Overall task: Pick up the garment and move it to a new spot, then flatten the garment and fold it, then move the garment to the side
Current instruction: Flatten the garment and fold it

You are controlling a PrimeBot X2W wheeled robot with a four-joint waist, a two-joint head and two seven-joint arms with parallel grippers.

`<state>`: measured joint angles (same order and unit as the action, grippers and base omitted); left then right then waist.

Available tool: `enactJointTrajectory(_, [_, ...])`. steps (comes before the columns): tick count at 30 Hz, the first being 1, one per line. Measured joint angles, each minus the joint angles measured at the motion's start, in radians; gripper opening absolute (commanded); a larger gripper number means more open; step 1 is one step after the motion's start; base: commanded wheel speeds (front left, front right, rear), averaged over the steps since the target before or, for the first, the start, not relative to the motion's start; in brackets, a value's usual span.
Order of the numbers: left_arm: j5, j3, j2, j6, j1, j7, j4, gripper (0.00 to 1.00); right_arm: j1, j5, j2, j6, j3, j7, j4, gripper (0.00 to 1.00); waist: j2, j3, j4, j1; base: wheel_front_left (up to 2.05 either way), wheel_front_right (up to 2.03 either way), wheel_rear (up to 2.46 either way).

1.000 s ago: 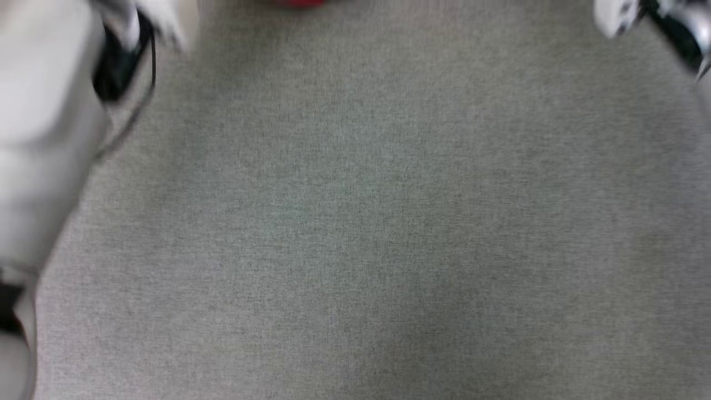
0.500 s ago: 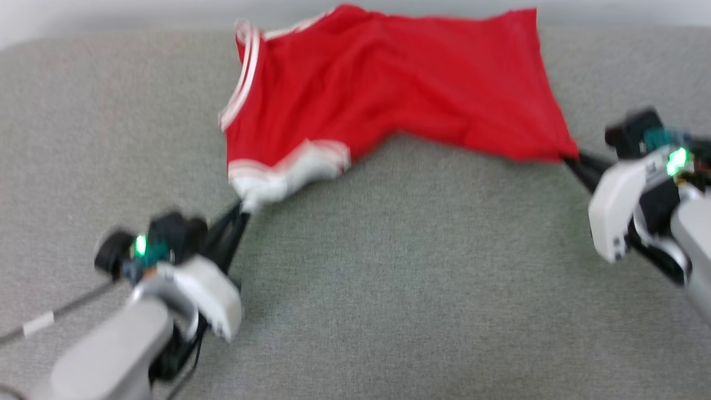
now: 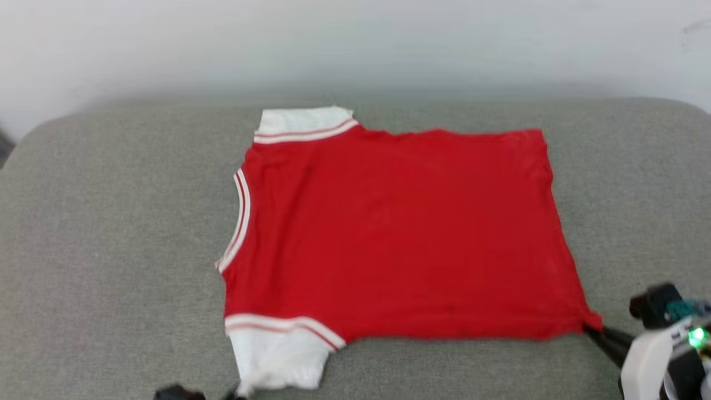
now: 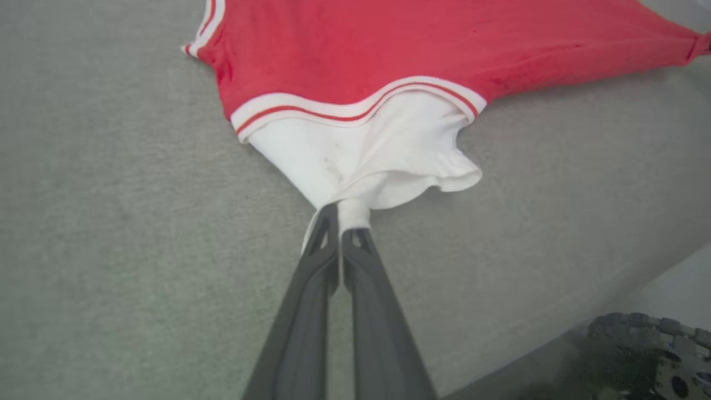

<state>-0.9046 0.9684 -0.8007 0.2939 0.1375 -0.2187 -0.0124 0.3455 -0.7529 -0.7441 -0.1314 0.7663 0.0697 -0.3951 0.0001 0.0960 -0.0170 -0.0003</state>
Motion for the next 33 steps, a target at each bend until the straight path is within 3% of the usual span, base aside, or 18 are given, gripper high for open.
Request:
enactJointTrajectory(5, [-0.039, 0.036, 0.002, 0.047, -0.127, 0.002, -0.058, 0.00, -0.180, 0.003, -0.010, 0.000, -0.064, 0.012, 0.058, 0.00, 0.0000, -0.045, -0.002, 0.0000, 0.00, 0.00, 0.00])
enactJointTrajectory(14, [-0.049, 0.050, 0.012, 0.058, -0.169, 0.000, -0.061, 0.00, -0.331, 0.064, 0.006, 0.000, -0.228, 0.077, 0.170, 0.00, 0.0000, -0.052, 0.004, 0.0000, 0.00, 0.00, 0.00])
enactJointTrajectory(24, [0.034, -0.043, -0.012, 0.038, 0.023, -0.022, -0.026, 0.00, -0.297, 0.138, 0.067, 0.000, -0.390, 0.134, 0.298, 0.00, 0.0000, 0.006, -0.002, 0.0002, 0.00, 0.00, 0.00])
enactJointTrajectory(33, [0.109, -0.081, -0.017, -0.030, 0.279, 0.042, 0.004, 0.00, -0.170, 0.174, 0.105, 0.000, -0.462, 0.185, 0.357, 0.00, 0.0000, 0.104, -0.016, 0.0004, 0.00, 0.00, 0.00])
